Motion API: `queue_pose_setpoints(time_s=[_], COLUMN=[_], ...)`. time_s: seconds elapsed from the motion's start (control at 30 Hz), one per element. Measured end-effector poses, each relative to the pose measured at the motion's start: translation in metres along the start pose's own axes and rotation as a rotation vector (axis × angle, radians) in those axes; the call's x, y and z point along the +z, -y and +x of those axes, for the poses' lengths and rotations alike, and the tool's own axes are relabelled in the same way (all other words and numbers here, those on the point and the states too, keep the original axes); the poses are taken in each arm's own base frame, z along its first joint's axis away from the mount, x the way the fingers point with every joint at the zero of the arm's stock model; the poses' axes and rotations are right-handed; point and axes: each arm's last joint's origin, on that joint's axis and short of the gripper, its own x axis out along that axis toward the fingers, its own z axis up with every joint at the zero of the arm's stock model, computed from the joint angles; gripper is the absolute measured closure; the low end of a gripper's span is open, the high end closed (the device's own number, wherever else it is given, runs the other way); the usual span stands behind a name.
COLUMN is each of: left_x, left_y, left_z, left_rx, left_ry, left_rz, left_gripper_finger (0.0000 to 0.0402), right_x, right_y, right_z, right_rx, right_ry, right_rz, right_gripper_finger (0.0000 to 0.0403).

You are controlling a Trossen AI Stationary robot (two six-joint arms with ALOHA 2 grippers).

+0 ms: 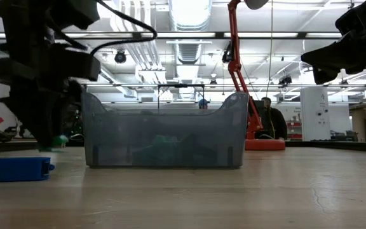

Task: Pick and place Stapler, Stapler remover, tape
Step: Put the green stapler remover into the black bin

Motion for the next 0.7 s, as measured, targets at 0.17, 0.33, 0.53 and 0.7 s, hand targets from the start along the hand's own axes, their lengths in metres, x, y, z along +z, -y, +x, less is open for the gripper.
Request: queue_pose_setpoints(time_s=[0.17, 0.33, 0.53, 0.7], left_x=[0.004, 0.016, 0.035, 0.056], left_y=[-0.008, -0.015, -0.021, -0.025], left_z=[-0.021, -0.045, -0.076, -0.088], left_rx=[0.078, 0.169, 0.37, 0.389], left_ry=[0.016, 0.143, 0.343, 0.503], left_rz=[-0.007, 0.016, 0.072, 0.074], left_gripper_finger=[0.0317, 0.0332, 0.0309, 0.0314], right_x=[0.0, 0.0, 0.0, 0.0], right_y=[0.0, 0.0, 0.0, 0.0], right_z=[0.0, 0.0, 0.0, 0.0], right_rx=[0.0, 0.0, 0.0, 0.0], right_ry=[0.0, 0.0, 0.0, 0.001], right_rz=[0.001, 0.002, 0.001, 0.001], right_gripper_finger=[0.0394, 0.0394, 0.0394, 0.0394])
